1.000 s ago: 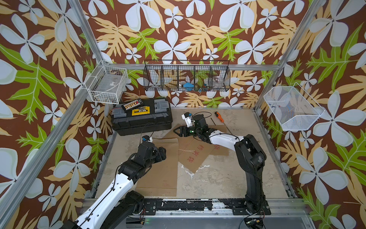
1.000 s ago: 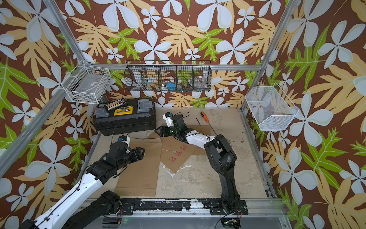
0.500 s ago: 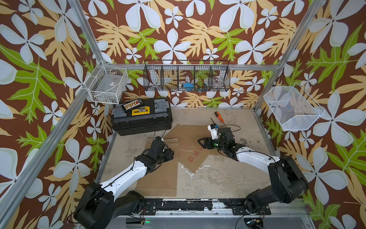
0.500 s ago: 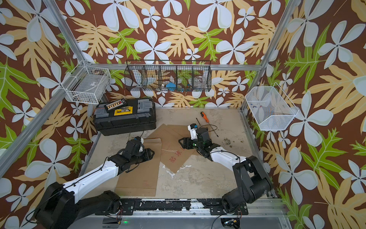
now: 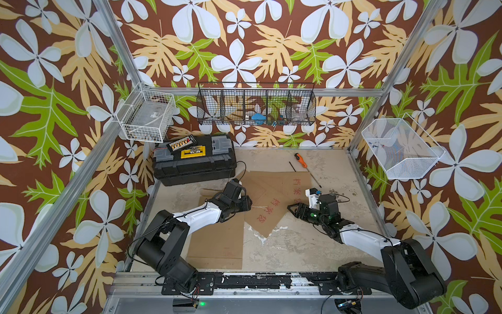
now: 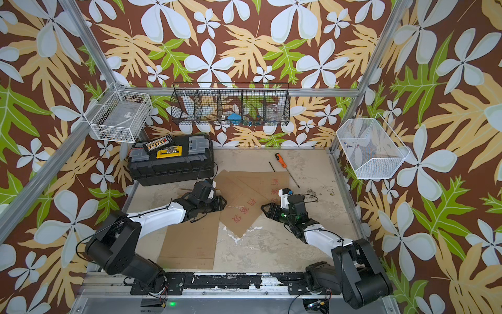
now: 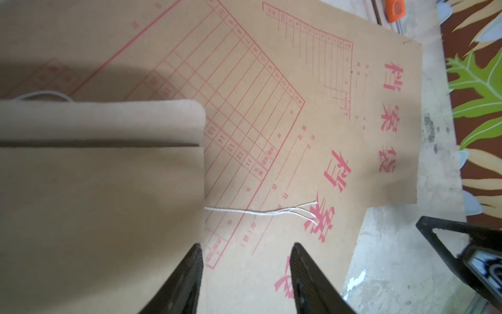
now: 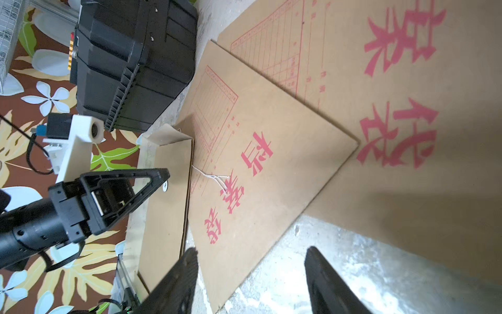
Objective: Open the file bag
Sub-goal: Pick up the file bag from the file bag.
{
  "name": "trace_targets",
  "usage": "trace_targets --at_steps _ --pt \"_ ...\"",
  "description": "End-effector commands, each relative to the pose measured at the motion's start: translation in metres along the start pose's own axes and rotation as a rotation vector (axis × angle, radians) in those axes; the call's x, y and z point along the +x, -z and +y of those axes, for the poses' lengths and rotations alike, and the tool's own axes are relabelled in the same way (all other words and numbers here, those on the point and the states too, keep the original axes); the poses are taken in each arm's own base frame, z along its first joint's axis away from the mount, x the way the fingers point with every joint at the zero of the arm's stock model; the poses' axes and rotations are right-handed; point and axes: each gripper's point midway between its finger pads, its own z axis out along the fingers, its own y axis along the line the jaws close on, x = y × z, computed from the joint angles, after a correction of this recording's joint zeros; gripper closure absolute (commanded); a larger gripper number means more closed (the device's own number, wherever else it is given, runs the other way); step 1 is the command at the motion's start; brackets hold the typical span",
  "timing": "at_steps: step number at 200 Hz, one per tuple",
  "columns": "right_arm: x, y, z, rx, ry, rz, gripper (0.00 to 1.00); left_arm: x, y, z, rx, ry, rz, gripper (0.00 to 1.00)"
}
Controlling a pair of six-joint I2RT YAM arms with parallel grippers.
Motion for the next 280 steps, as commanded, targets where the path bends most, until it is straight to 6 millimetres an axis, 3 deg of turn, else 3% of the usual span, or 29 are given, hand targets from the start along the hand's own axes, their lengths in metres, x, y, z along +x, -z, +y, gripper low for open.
trace_targets --at_steps 1,33,69,108,202,280 --pt "-0.003 -0.001 0.01 -0.061 -0.031 -0.011 0.36 -0.002 -0.011 -0.006 0.015 -0.062 0.022 0.46" --pt "-0.005 -0.003 0.003 -0.058 -0.059 -0.019 0.36 -0.006 -0.026 -0.013 0.032 -0.097 0.049 0.45" --pt "-0.007 -0.012 -0.001 -0.055 -0.074 -0.006 0.36 -0.023 -0.034 -0.025 0.044 -0.144 0.044 0.45" --pt "-0.007 -0.022 -0.008 -0.046 -0.094 0.01 0.35 -0.026 -0.051 -0.026 0.032 -0.153 0.071 0.44" --pt "0.003 -0.032 -0.028 -0.012 -0.178 0.023 0.33 -0.001 -0.075 -0.007 -0.017 -0.155 0.168 0.41" --pt "-0.001 -0.041 -0.008 -0.16 -0.219 0.03 0.31 0.011 -0.079 -0.002 -0.029 -0.151 0.197 0.41"
